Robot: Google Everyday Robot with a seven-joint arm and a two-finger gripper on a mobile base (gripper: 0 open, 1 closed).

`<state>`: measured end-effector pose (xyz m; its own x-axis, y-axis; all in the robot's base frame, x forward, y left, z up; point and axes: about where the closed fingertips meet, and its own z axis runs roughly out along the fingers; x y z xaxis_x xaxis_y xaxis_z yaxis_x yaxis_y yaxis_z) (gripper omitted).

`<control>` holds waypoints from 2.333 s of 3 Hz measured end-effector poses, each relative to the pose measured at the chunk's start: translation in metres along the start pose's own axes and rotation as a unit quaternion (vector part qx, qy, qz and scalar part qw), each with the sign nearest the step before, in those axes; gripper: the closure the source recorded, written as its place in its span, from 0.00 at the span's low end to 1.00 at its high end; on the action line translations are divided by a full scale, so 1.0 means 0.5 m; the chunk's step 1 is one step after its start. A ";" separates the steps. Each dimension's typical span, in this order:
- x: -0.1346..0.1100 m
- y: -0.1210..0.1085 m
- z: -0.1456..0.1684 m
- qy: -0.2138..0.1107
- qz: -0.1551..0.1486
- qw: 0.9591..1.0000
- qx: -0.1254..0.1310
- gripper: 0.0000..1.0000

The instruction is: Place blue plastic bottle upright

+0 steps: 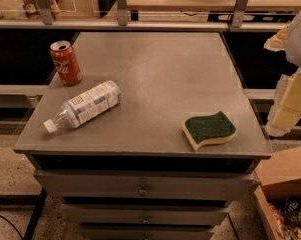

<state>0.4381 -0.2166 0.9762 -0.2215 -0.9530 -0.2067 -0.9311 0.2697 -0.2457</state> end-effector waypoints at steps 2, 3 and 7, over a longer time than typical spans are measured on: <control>-0.027 -0.002 0.000 0.002 -0.036 0.999 0.008 0.00; -0.142 -0.016 0.026 0.002 -0.138 0.990 0.016 0.00; -0.502 0.005 0.179 0.027 -0.395 0.918 -0.020 0.00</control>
Offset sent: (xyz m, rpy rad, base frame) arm 0.0096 0.0297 0.0011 -0.0694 -0.0335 0.1593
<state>0.5174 0.0355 0.9430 0.5151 -0.8545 0.0676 -0.8169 -0.5132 -0.2633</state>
